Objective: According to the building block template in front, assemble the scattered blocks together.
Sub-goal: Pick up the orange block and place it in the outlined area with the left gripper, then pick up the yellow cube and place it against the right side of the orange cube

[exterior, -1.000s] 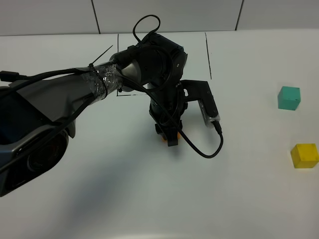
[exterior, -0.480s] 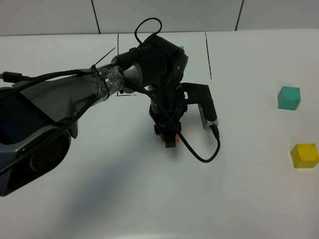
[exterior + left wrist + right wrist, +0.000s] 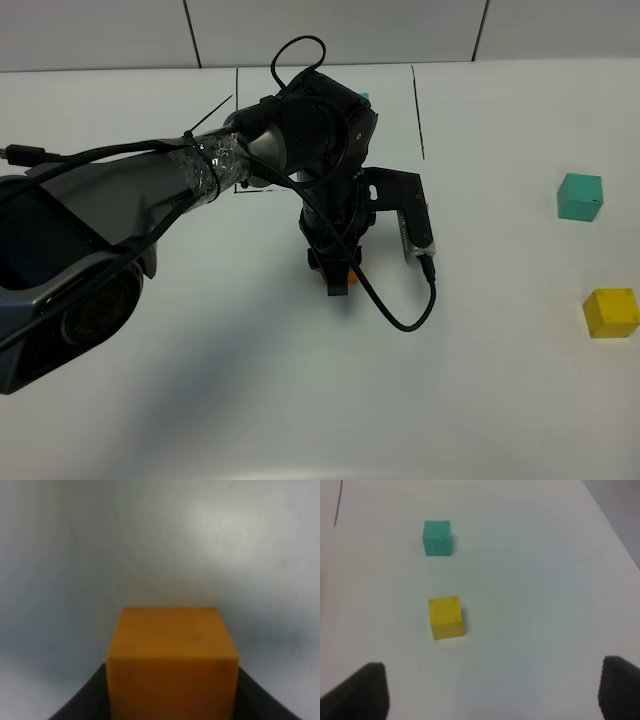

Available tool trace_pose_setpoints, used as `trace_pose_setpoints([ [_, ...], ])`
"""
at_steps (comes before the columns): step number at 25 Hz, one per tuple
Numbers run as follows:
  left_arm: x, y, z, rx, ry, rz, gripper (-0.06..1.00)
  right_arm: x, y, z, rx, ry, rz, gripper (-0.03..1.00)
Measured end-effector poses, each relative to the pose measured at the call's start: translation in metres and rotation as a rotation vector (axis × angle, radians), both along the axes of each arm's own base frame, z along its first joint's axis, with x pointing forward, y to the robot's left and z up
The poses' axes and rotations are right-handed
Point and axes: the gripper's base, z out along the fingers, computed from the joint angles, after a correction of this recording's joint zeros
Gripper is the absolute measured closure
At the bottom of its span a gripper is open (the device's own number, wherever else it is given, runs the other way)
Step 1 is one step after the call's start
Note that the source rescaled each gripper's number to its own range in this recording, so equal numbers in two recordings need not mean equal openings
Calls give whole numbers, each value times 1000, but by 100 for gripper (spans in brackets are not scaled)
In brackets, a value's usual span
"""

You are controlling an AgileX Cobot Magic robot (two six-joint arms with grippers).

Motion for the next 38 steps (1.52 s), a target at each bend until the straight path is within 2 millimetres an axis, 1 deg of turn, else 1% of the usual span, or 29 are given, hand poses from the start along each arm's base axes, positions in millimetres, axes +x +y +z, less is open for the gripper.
trace_pose_setpoints([
  [2, 0, 0, 0, 0, -1, -1, 94, 0, 0, 0, 0, 0, 0, 25],
  [3, 0, 0, 0, 0, -1, -1, 92, 0, 0, 0, 0, 0, 0, 25],
  [4, 0, 0, 0, -2, -2, -3, 88, 0, 0, 0, 0, 0, 0, 25],
  [5, 1, 0, -2, 0, -3, -4, 81, 0, 0, 0, 0, 0, 0, 25],
  [7, 1, 0, -6, 3, -2, -6, 60, 0, 0, 0, 0, 0, 0, 25],
  [11, 1, 0, -7, 5, 0, -7, 25, 0, 0, 0, 0, 0, 0, 25],
  [13, 1, 0, -4, 1, -5, -7, 13, 0, 0, 0, 0, 0, 0, 25],
  [15, 0, 0, 3, 2, -8, -8, 5, 0, 0, 0, 0, 0, 0, 25],
  [17, -1, 1, 12, 0, -12, -1, 0, 0, 0, 0, 0, 0, 0, 25],
  [18, -2, 2, 16, 2, -9, 13, -1, 0, 0, 0, 0, 0, 0, 25],
  [23, -5, 8, 47, -5, -38, 121, -2, 0, 0, 0, 0, 0, 0, 25],
  [26, -2, 19, 65, 2, -79, 281, -2, 0, 0, 0, 0, 0, 0, 25],
  [28, 3, 31, 79, -4, -111, 406, -3, 0, 0, 0, 0, 0, 0, 25],
  [31, 11, 51, 95, 0, -127, 526, -3, 0, 0, 0, 0, 0, 0, 25],
  [38, 32, 100, 118, -29, -155, 734, -3, 0, 0, 0, 0, 0, 0, 25],
])
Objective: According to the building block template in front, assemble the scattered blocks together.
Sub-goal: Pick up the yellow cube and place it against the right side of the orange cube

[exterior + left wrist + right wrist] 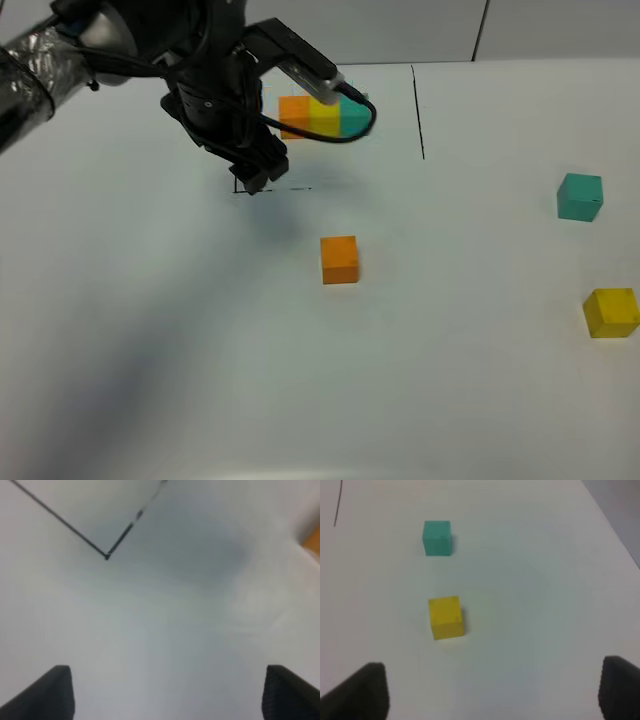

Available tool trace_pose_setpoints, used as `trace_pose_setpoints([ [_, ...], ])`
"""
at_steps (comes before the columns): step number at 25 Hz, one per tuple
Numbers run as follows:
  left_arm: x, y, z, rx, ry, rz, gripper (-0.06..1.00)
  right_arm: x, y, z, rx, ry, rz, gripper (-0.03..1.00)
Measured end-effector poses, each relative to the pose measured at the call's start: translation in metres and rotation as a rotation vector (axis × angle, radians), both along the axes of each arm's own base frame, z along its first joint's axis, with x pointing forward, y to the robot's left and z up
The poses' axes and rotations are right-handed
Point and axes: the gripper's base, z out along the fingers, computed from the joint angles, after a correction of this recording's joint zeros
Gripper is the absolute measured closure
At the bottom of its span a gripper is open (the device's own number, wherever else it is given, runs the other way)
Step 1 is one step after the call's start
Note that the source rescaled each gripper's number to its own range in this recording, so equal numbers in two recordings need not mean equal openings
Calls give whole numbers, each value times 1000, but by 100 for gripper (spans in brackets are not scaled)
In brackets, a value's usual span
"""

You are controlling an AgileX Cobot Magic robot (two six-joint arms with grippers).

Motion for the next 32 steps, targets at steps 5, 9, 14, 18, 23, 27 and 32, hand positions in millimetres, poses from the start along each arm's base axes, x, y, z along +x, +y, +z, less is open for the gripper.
trace_pose_setpoints([
  [5, 12, 41, 21, -30, -44, 146, -3, 0, 0, 0, 0, 0, 0, 25],
  [9, 14, 77, 47, -91, -89, 271, -3, 0, 0, 0, 0, 0, 0, 25],
  [14, 5, 125, 74, -185, -111, 431, -3, 0, 0, 0, 0, 0, 0, 25],
  [18, -25, 164, 76, -189, -89, 548, -3, 0, 0, 0, 0, 0, 0, 25],
  [23, -69, 198, 80, -191, -207, 677, -3, 0, 0, 0, 0, 0, 0, 25],
  [27, -116, 204, 107, -204, -354, 674, -3, 0, 0, 0, 0, 0, 0, 25],
  [32, -179, 204, 130, -280, -476, 668, -3, 0, 0, 0, 0, 0, 0, 25],
])
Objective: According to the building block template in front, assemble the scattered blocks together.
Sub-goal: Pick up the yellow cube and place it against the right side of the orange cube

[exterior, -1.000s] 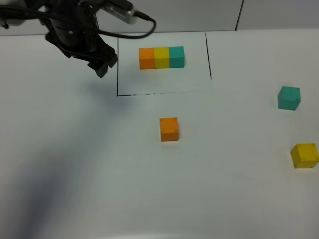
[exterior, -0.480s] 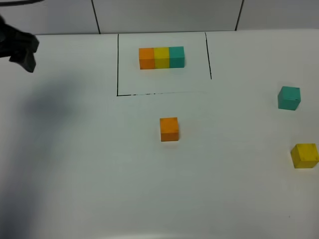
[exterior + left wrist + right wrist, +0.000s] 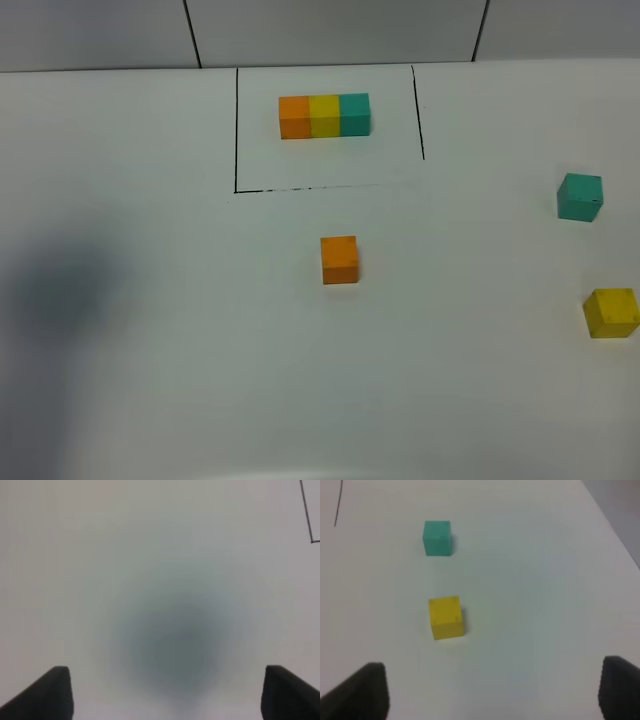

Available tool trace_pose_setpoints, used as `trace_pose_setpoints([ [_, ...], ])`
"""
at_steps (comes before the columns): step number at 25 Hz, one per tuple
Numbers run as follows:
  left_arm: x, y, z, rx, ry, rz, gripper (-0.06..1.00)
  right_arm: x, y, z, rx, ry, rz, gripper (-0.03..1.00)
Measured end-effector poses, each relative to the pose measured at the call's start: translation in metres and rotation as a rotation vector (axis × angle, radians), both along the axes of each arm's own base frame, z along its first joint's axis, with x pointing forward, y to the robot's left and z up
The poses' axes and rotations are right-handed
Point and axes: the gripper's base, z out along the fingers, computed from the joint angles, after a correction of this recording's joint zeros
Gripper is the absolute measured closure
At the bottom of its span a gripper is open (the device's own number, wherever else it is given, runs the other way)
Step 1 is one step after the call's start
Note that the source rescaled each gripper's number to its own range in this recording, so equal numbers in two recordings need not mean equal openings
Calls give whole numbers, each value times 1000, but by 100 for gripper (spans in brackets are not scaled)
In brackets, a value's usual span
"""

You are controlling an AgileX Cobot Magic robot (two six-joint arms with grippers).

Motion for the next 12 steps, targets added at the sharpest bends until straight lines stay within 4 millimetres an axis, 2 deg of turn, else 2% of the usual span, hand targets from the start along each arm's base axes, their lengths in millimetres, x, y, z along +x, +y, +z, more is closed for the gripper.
trace_pose_setpoints([
  [4, -43, -5, 5, -8, -82, -33, -3, 0, 0, 0, 0, 0, 0, 25],
  [8, -79, -8, -1, -36, -134, -50, -3, 0, 0, 0, 0, 0, 0, 25],
  [12, -109, -9, -16, -72, -169, -65, -3, 0, 0, 0, 0, 0, 0, 25],
])
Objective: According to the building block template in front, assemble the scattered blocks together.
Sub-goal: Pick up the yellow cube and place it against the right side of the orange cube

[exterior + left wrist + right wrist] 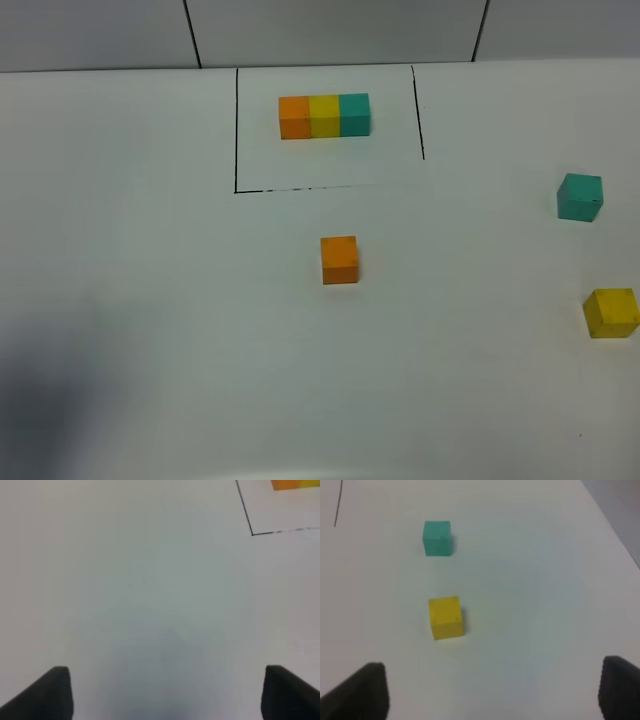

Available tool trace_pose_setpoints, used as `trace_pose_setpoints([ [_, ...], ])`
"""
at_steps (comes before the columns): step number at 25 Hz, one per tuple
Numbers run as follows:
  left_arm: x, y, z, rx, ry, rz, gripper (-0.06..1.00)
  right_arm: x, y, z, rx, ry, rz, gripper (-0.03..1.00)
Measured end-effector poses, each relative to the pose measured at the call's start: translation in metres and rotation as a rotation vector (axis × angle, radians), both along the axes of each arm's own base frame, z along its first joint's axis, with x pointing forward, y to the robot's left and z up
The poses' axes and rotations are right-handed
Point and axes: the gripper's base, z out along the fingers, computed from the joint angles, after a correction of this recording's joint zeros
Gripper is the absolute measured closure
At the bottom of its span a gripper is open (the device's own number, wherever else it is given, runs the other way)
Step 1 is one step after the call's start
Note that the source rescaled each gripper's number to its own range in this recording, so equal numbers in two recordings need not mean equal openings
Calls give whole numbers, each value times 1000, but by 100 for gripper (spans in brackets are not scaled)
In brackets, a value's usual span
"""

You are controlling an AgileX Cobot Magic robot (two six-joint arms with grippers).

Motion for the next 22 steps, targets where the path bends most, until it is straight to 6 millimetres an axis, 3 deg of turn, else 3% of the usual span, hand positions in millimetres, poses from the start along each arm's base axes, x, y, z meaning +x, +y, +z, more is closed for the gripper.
trace_pose_setpoints([
  [7, -49, 1, -22, -61, -81, -24, -3, 0, 0, 0, 0, 0, 0, 25],
  [15, -83, 0, -65, -105, -84, -64, -3, 0, 0, 0, 0, 0, 0, 25],
  [22, -108, 1, -78, -114, -155, -93, -3, 0, 0, 0, 0, 0, 0, 25],
])
